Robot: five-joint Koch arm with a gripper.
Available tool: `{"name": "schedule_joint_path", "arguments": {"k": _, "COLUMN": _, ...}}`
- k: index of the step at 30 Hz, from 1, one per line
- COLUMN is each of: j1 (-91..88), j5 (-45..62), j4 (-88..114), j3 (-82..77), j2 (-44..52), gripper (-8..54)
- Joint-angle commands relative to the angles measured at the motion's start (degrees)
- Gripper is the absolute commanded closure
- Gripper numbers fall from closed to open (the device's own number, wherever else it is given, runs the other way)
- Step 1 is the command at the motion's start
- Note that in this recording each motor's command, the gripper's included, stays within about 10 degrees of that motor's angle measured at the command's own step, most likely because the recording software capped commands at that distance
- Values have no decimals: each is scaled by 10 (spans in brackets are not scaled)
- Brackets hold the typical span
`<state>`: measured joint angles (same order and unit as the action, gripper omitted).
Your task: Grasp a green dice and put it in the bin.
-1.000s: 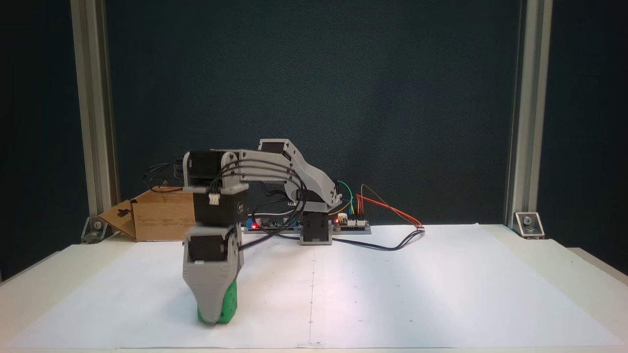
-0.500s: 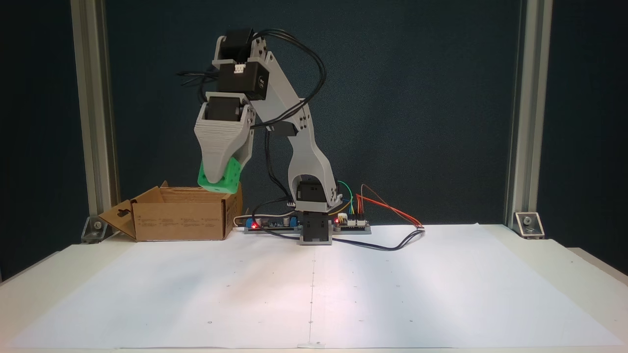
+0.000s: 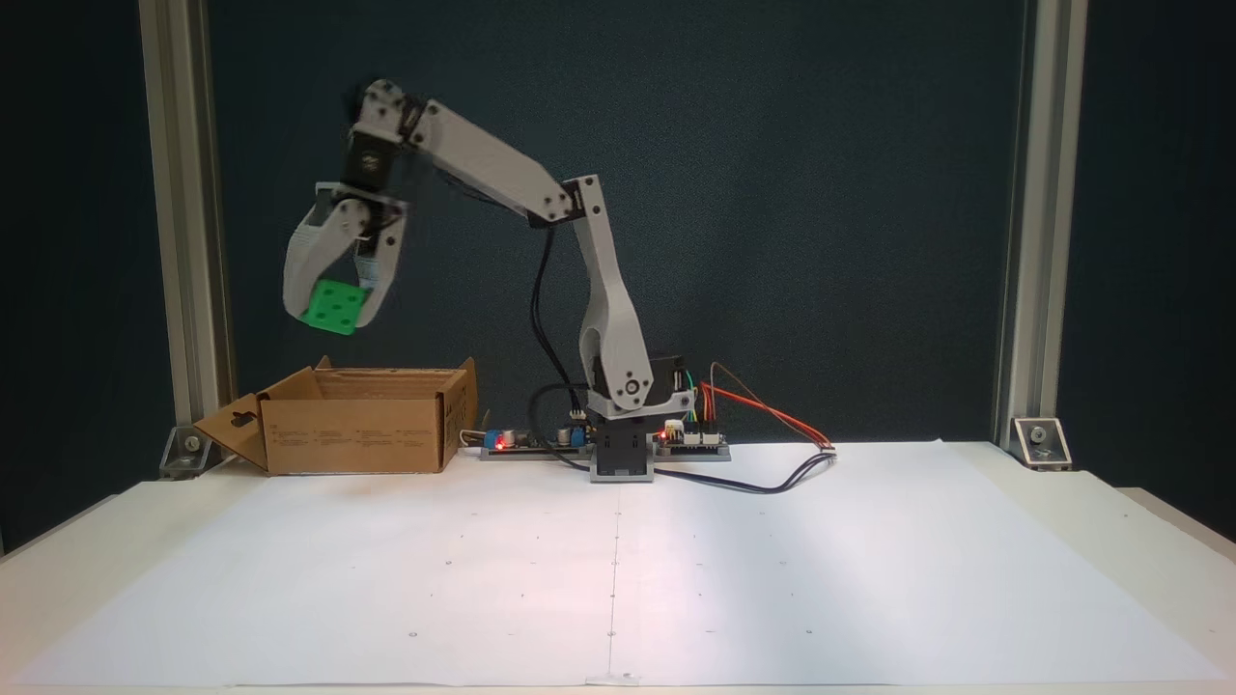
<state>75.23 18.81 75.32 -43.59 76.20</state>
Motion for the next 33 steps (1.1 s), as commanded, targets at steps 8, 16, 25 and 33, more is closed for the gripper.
{"name": "schedule_joint_path", "arguments": {"k": 8, "j1": 305, "j5": 54, "j4": -7, "j3": 12, "j2": -34, "gripper": 340}}
{"name": "schedule_joint_path", "arguments": {"k": 16, "j1": 318, "j5": 87, "j4": -56, "j3": -71, "j2": -84, "gripper": 340}}
{"name": "schedule_joint_path", "arguments": {"k": 25, "j1": 315, "j5": 89, "j4": -84, "j3": -112, "j2": -85, "gripper": 93}}
{"name": "schedule_joint_path", "arguments": {"k": 33, "j1": 287, "j5": 82, "j4": -89, "j3": -107, "j2": -25, "gripper": 47}}
